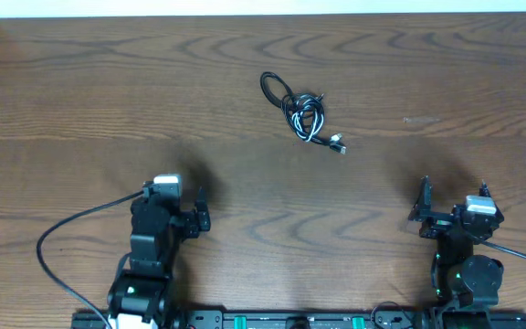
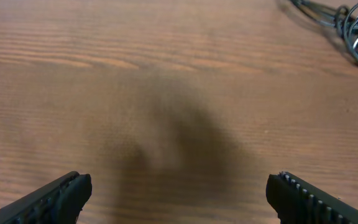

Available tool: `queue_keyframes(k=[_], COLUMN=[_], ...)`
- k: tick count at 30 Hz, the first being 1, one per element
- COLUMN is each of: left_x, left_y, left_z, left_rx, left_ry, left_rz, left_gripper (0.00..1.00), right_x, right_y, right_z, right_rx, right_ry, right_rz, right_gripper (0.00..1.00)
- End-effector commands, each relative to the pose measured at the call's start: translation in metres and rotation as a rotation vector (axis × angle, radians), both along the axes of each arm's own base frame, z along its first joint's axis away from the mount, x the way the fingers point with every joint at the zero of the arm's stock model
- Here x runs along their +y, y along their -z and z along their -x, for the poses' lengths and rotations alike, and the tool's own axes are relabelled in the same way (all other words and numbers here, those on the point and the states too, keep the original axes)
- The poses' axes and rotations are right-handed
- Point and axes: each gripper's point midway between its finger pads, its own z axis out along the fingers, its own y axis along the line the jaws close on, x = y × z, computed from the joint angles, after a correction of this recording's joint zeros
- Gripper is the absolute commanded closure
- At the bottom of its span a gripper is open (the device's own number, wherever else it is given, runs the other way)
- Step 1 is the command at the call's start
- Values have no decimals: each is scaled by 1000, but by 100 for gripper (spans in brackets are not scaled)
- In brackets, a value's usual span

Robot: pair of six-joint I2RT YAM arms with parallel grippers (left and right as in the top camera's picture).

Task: Untangle cables
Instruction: 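Raise the left gripper and move it forward toward the cable bundle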

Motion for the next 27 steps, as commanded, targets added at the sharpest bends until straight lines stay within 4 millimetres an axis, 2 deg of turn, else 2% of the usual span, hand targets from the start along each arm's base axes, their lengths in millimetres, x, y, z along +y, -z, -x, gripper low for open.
queue_keyframes(k=[1,15,27], left_x=[0,-6,-25], left_y=[-7,15,27], left_z=[-8,-13,-13], left_rx=[15,163,235], left_ry=[-10,16,110], left_rz=[0,0,50], left_gripper=[5,5,5], right_x=[1,1,1], right_y=[0,0,0], right_z=[0,0,0], right_rx=[-1,-1,-1], right_ry=[-5,-5,-5], right_rz=[15,15,15], right_gripper=[1,1,1])
